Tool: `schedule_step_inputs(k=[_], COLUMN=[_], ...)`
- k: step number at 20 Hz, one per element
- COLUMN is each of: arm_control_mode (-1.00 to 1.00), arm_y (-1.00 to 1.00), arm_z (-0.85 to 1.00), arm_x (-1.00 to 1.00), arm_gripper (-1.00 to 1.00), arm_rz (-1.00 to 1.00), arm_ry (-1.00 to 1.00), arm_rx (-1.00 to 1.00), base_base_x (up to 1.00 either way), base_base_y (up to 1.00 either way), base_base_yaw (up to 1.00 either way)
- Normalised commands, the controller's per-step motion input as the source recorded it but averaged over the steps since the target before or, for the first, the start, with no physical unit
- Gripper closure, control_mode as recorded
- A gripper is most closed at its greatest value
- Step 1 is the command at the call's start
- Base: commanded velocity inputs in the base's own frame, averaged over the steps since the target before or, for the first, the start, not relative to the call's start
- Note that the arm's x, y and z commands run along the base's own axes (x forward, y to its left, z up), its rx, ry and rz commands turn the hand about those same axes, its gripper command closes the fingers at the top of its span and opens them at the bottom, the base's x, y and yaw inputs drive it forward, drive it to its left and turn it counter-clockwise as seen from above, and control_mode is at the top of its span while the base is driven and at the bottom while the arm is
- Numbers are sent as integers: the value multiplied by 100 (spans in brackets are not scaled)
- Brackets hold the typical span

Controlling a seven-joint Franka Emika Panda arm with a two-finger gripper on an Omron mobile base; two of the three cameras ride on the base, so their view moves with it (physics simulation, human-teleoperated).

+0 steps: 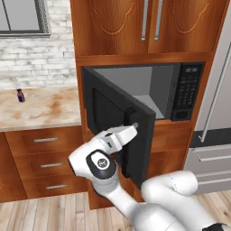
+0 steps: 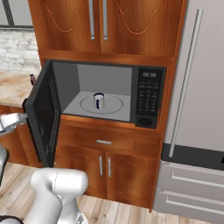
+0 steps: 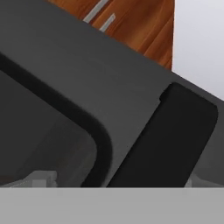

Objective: Pick the mug from the counter and place it inside the microwave. Then close the microwave.

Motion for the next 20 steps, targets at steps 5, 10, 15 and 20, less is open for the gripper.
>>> schedule_step_inputs(k=[5,10,15,20], arm_control_mode=[-100,-100,-100,-100], arm_y=[-44,-33,-24,-24], arm_z=[0,0,0,0], arm_x=[49,63,66,58], arm_gripper=[-100,-100,-100,-100], arm_rz=[-5,-6,-2,0], arm_ry=[11,7,0,0], arm_rx=[0,1,5,8], base_base_x=[0,0,0,0], base_base_y=[0,0,0,0], base_base_yaw=[0,0,0,0])
